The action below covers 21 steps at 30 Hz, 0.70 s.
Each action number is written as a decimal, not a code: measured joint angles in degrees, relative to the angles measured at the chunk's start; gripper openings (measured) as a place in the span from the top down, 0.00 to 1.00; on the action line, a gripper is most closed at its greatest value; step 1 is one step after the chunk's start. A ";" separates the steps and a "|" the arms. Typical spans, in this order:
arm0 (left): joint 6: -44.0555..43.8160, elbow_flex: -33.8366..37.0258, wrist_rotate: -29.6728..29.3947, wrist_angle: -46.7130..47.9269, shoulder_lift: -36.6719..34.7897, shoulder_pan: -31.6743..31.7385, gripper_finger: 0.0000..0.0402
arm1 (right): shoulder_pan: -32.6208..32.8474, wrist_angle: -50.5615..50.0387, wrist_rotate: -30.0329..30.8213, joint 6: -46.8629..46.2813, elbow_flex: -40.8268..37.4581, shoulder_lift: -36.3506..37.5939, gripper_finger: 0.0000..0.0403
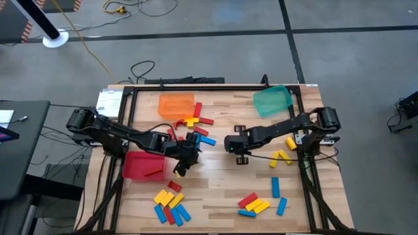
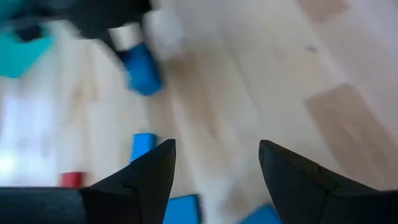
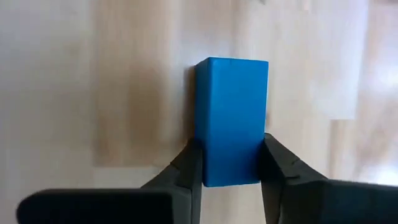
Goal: Sort blocks
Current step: Put the blue block into the orange bin
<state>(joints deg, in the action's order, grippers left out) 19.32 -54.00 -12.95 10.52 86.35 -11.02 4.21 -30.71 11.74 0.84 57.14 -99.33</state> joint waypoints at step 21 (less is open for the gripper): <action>-11.92 -0.02 2.21 -14.08 0.00 2.09 0.44 | 6.84 1.23 4.75 -5.46 15.29 1.64 0.68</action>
<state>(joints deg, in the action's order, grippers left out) 7.40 -54.02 -10.74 -3.56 86.35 -8.93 11.05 -29.48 16.49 -4.62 72.43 -97.69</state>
